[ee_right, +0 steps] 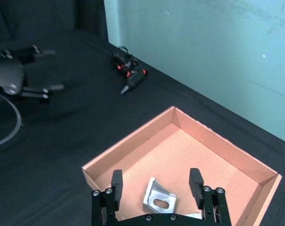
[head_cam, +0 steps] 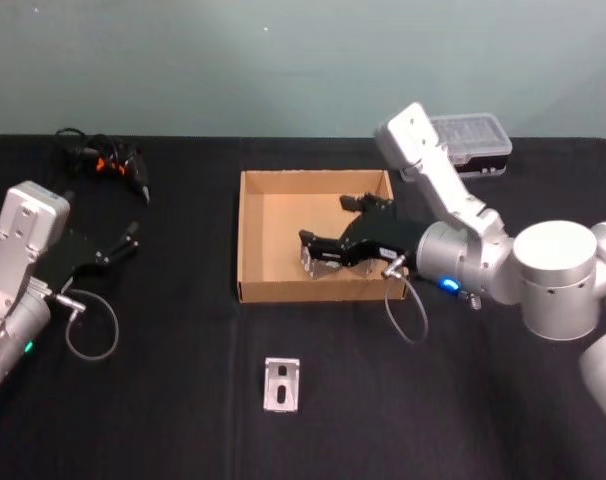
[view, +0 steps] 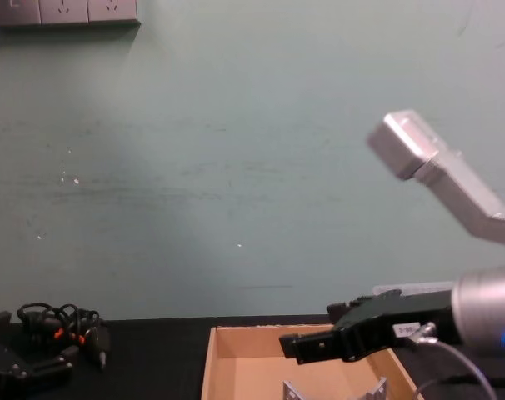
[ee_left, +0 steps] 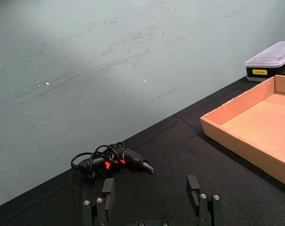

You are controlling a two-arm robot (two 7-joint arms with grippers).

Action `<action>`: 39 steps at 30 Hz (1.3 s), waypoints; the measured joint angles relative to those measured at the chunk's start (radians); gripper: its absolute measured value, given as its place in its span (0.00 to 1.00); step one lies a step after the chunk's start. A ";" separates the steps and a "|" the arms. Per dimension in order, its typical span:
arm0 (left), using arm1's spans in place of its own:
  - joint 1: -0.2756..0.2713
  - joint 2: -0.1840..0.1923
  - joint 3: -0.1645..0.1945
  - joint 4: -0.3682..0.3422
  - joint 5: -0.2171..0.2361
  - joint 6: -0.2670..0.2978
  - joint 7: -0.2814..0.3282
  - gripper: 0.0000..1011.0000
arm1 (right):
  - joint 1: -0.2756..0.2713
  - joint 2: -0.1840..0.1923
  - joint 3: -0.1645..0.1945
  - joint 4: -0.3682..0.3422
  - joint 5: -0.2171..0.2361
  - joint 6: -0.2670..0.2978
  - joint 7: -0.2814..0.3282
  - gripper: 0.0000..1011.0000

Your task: Use one hand to pick up the angle iron from the table and place it into the box.

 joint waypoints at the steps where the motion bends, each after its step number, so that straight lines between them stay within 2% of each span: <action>1: 0.000 0.000 0.000 0.000 0.000 0.000 0.000 0.99 | -0.007 0.006 0.004 -0.013 0.007 0.000 0.002 0.88; 3: 0.000 0.000 0.000 0.000 0.000 0.000 0.000 0.99 | -0.019 0.017 0.012 -0.039 0.019 -0.001 0.007 0.96; 5: 0.000 0.000 0.000 0.000 0.000 0.000 0.000 0.99 | -0.038 0.037 0.021 -0.075 0.037 -0.004 0.014 0.99; 10: 0.000 0.000 0.000 0.000 0.000 0.000 0.000 0.99 | -0.071 0.097 0.027 -0.159 0.068 -0.011 0.052 0.99; 15: 0.000 0.000 0.000 0.000 0.000 0.000 0.000 0.99 | -0.087 0.149 0.023 -0.213 0.088 -0.020 0.097 0.99; 23: 0.000 0.000 0.000 0.000 0.000 0.000 0.000 0.99 | -0.095 0.249 -0.024 -0.283 0.110 -0.052 0.210 0.99; 29: 0.000 0.000 0.000 0.000 0.000 0.000 0.000 0.99 | -0.093 0.294 -0.060 -0.293 0.116 -0.069 0.266 0.99; 31: 0.000 0.000 0.000 0.000 0.000 0.000 0.000 0.99 | -0.084 0.313 -0.089 -0.288 0.115 -0.075 0.293 0.99; 32: 0.000 0.000 0.000 0.000 0.000 0.000 0.000 0.99 | -0.084 0.313 -0.089 -0.288 0.115 -0.075 0.293 0.99; 39: 0.000 0.000 0.000 0.000 0.000 0.000 0.000 0.99 | -0.059 0.325 -0.159 -0.248 0.099 -0.082 0.330 0.99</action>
